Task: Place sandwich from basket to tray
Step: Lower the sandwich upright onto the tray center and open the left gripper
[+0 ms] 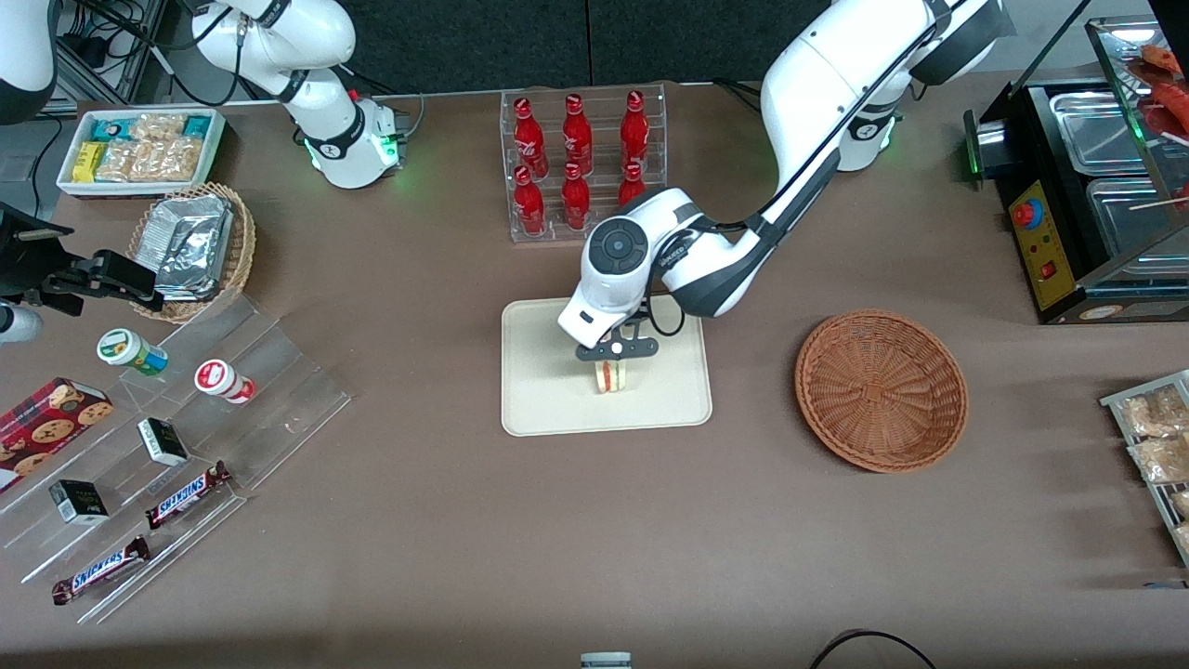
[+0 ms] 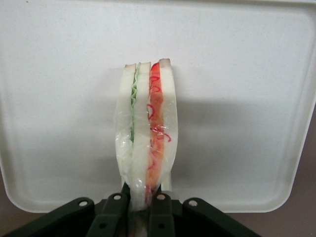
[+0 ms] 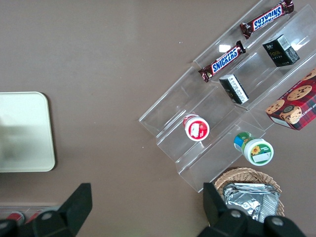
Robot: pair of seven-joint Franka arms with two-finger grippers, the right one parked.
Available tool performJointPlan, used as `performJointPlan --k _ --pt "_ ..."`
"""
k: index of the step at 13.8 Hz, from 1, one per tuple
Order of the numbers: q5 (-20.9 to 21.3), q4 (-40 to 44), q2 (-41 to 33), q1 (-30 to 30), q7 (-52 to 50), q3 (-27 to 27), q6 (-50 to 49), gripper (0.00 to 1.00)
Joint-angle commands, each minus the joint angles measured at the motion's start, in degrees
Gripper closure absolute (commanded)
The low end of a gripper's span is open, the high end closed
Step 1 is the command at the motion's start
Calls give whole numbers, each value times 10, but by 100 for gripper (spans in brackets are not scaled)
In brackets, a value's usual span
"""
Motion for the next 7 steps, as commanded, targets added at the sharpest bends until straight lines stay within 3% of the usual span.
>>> performJointPlan --k 1,5,6,7 --pt "13 11 6 -12 -16 8 6 100" --pt "40 12 19 -12 -25 8 6 100" --pt "40 13 19 -12 -25 8 6 92" --pt "40 12 19 -12 -25 8 6 76"
